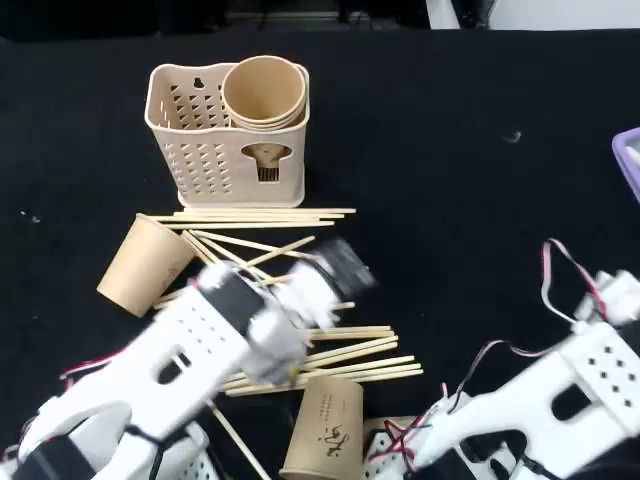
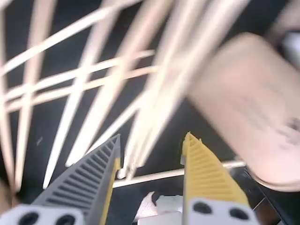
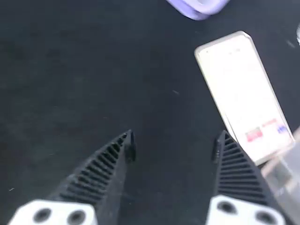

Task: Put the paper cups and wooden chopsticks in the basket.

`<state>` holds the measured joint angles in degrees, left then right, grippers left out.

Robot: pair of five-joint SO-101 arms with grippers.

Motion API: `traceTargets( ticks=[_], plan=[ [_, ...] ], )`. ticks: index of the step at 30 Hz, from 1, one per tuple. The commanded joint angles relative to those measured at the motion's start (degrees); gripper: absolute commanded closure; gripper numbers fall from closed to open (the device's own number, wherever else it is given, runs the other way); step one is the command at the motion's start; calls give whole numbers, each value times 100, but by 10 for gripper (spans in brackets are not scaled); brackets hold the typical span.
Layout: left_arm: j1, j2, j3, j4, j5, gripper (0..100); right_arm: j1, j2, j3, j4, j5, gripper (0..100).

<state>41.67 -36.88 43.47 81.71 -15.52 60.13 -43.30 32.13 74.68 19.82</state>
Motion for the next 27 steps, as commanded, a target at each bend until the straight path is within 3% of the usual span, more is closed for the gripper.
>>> traceTargets(
  ticks=[1, 7, 16, 19, 23, 27],
  plan=[
    [1349, -149, -382, 79, -18, 786, 651, 365, -453, -273, 396, 730],
    [2149, -158, -637, 149, 396, 752, 1222, 2141, -1385, -484, 466, 730],
    [2229, -149, -2193, 1108, 466, 736, 1248, 4541, -4048, 738, 431, 730],
    [2598, -149, -1965, 1099, 466, 736, 1248, 5103, -4884, 1178, 422, 730],
    [3600, -149, -1376, 1029, 484, 737, 1248, 5701, -5754, 1714, 422, 730],
    [4048, -149, -585, 255, 501, 738, 1248, 6088, -6360, 2145, 431, 730]
  ],
)
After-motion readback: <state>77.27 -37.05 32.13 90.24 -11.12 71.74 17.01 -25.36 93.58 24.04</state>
